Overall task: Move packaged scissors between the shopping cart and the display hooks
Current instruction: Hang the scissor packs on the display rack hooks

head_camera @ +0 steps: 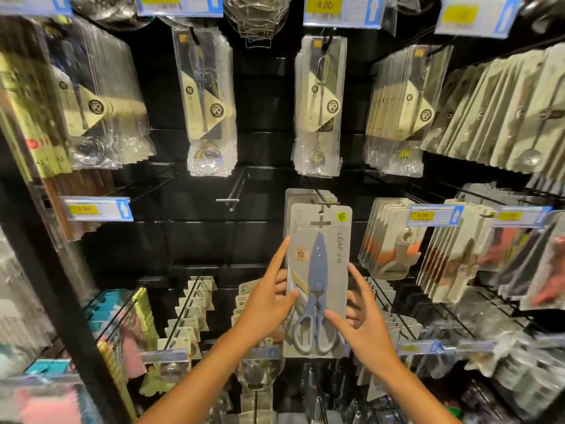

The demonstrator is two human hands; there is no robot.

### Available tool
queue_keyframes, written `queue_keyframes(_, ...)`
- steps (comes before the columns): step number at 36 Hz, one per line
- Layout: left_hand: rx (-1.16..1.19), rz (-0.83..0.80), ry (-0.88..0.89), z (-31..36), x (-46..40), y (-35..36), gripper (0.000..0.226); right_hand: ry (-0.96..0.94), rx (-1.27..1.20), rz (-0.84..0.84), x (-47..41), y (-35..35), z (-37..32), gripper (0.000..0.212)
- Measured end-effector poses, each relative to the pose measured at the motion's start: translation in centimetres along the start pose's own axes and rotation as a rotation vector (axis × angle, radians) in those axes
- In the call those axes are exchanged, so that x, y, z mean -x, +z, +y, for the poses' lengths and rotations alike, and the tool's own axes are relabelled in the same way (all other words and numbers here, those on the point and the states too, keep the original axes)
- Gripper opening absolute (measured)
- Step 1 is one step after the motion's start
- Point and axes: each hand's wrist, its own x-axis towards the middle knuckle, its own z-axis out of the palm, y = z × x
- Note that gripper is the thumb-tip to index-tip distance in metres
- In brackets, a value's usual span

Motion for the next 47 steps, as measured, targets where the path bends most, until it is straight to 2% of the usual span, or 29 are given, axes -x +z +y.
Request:
queue_keyframes(13,-0.064,-0.059,0.008,-1.8,-2.4,0.0,0.097,-0.003,0.059,-0.018,-1.8,-0.2,1.0,0.092)
queue_keyframes(18,-0.012,-0.082,-0.02,-2.3,-4.3,0.1,0.098,-0.006,0.13,-0.046,-3.7,0.0,1.3,0.091)
queue_keyframes(23,0.01,-0.116,-0.033,-2.8,-6.5,0.2,0.1,-0.031,0.182,-0.099,-6.2,0.7,2.0,0.098)
queue_keyframes(27,0.02,-0.122,-0.09,-3.1,-8.1,0.3,0.109,-0.061,0.197,-0.126,-8.0,1.2,2.1,0.103)
queue_keyframes(31,0.031,-0.11,-0.096,-3.2,-9.1,0.3,0.111,-0.072,0.211,-0.157,-9.6,1.2,2.7,0.108)
queue_keyframes(38,0.031,-0.076,-0.075,-3.1,-10.6,0.3,0.099,-0.032,0.228,-0.202,-11.6,0.6,2.9,0.111)
queue_keyframes(47,-0.051,-0.046,-0.128,-4.1,-11.3,0.4,0.111,-0.043,0.191,-0.228,-13.6,0.5,4.1,0.109)
